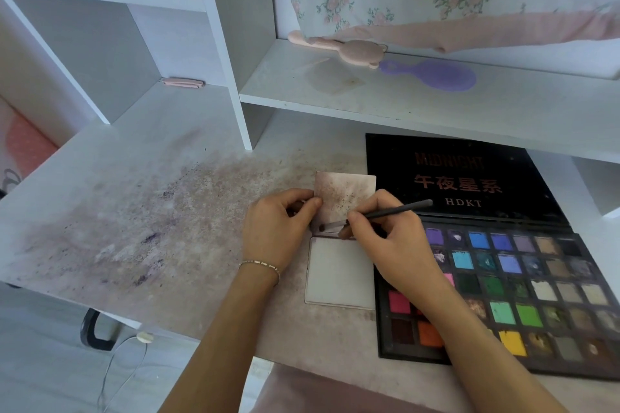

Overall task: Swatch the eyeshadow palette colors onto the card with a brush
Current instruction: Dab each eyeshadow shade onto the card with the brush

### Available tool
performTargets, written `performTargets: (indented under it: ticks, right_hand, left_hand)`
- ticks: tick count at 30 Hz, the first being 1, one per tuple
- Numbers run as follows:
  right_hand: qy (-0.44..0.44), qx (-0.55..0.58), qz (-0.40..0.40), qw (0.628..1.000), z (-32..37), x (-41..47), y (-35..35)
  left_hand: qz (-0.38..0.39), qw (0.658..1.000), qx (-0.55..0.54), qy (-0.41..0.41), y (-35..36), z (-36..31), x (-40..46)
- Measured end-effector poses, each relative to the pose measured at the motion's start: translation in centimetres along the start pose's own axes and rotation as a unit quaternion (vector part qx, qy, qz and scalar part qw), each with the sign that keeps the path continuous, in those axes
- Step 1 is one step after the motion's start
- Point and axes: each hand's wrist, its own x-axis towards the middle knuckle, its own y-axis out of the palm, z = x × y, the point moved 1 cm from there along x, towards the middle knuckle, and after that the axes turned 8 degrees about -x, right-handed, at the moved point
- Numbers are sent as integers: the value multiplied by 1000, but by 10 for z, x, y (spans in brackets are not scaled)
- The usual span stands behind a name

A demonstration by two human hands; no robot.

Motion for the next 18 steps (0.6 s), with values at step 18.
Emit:
performTargets:
  ticks: [18]
  right_hand:
    - [27, -61, -125, 990, -24, -15, -69]
  left_hand:
    - [-3, 1000, -2, -5, 0, 2, 1]
